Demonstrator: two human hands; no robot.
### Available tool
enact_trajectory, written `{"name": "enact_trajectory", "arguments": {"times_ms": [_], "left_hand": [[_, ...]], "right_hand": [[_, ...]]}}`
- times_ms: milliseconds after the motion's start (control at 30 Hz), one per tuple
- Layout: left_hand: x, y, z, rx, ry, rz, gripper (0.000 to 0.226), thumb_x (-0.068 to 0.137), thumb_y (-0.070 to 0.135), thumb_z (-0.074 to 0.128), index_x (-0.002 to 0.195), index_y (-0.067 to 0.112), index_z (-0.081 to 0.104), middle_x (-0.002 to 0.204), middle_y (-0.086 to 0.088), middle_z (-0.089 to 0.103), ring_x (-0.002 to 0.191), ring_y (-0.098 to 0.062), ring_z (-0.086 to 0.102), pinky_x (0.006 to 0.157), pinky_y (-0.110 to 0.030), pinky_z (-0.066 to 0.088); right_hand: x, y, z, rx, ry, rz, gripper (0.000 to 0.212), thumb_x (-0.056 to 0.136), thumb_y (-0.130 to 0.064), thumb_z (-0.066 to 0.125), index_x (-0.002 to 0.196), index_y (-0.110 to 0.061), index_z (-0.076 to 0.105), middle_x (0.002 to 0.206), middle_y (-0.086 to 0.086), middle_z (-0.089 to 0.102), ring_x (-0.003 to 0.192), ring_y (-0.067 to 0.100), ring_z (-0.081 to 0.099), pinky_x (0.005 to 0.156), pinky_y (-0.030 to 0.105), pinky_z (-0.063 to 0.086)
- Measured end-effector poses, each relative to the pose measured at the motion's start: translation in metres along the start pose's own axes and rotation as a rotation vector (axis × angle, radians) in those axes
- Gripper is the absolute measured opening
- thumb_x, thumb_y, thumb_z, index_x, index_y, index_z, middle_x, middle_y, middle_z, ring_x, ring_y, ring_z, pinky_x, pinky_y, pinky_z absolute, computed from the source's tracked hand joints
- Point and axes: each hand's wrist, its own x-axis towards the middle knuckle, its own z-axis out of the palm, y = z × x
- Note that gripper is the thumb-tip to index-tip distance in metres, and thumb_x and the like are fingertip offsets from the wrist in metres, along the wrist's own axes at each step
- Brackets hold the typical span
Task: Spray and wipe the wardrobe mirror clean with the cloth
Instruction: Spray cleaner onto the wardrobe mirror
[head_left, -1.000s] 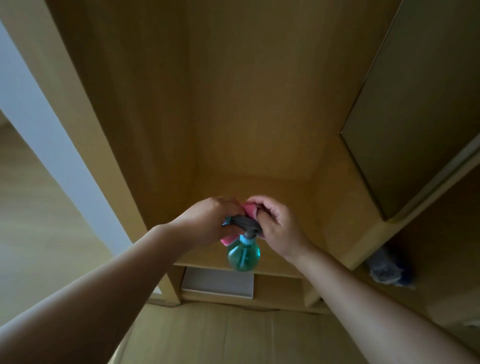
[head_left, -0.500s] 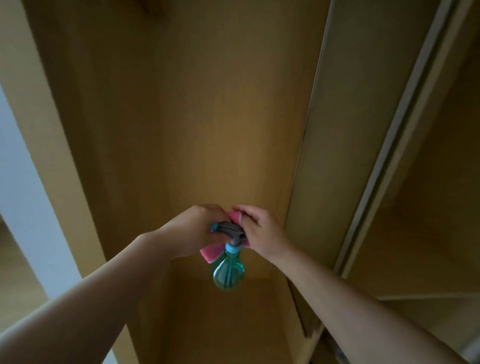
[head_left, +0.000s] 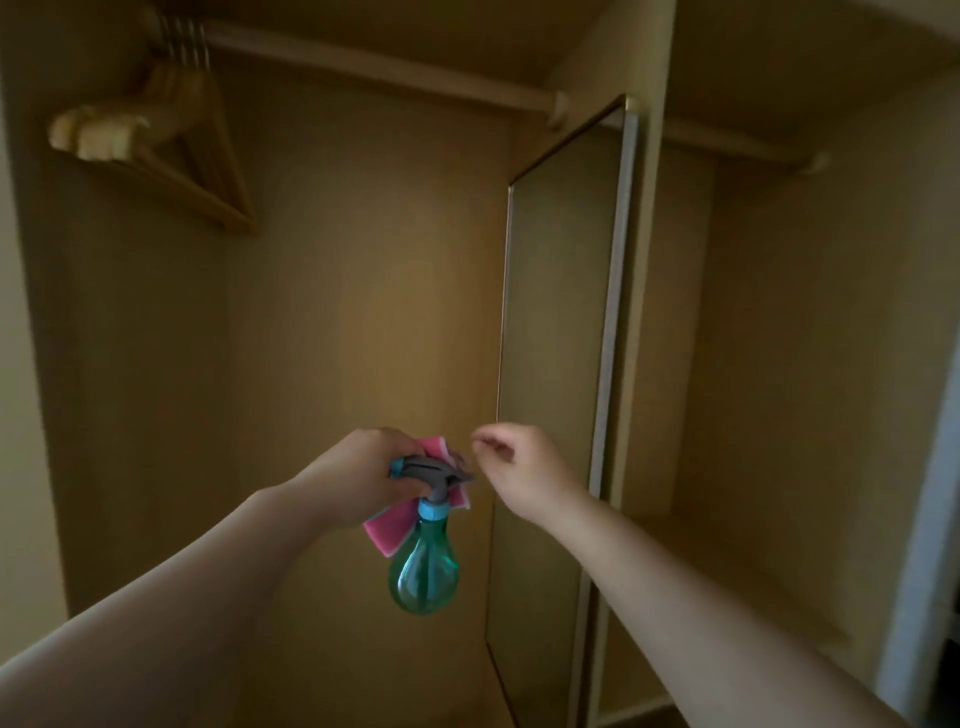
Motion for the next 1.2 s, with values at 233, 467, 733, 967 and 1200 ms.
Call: {"name": "enact_trajectory", "arguments": {"times_ms": [233,467,733,967,1200], "left_hand": [[0.010,0.011,0.002,0.003,0.021,-0.001,0.014,0.082,0.033,0.070,0.093,0.025,0.069,0.088,0.011,0.061,0.080,-0.010,0.059,0.071,-0.027,0.050],[0.014,0.032,0.011,0.011,0.028,-0.050,0.014,0.082,0.034,0.069,0.094,0.026,0.070,0.090,0.010,0.062,0.080,-0.009,0.059,0.075,-0.032,0.053],[0.007,0.067,0.022,0.019,0.083,-0.160,0.014,0.084,0.033,0.068,0.096,0.027,0.069,0.090,0.012,0.061,0.081,-0.008,0.058,0.074,-0.030,0.052],[-0.015,0.089,0.026,0.025,0.104,-0.206,0.014,0.081,0.032,0.069,0.094,0.026,0.071,0.085,0.013,0.061,0.078,-0.010,0.059,0.072,-0.033,0.054],[-0.041,0.102,0.006,0.016,0.089,-0.148,0.012,0.082,0.031,0.069,0.093,0.026,0.070,0.085,0.012,0.061,0.077,-0.010,0.060,0.072,-0.034,0.055]], "right_hand": [[0.002,0.035,-0.057,-0.112,0.698,0.227,0.046,0.090,-0.020,0.063,0.133,-0.017,0.045,0.124,0.002,0.051,0.096,0.012,0.055,0.075,0.017,0.044],[0.013,0.070,-0.065,-0.019,0.344,0.322,0.033,0.097,-0.017,0.053,0.130,-0.020,0.051,0.112,-0.005,0.063,0.094,0.015,0.062,0.076,0.030,0.054],[0.018,0.083,-0.085,0.016,0.109,0.298,0.027,0.098,-0.017,0.052,0.125,-0.017,0.051,0.109,-0.003,0.058,0.104,0.017,0.060,0.072,0.022,0.045],[-0.004,0.078,-0.095,0.004,0.083,0.285,0.035,0.099,-0.020,0.050,0.134,-0.016,0.047,0.128,0.005,0.058,0.120,0.024,0.056,0.091,0.033,0.049],[-0.040,0.056,-0.106,-0.070,0.139,0.299,0.026,0.100,-0.018,0.048,0.126,-0.016,0.049,0.112,0.000,0.058,0.111,0.021,0.060,0.079,0.025,0.047]]}}
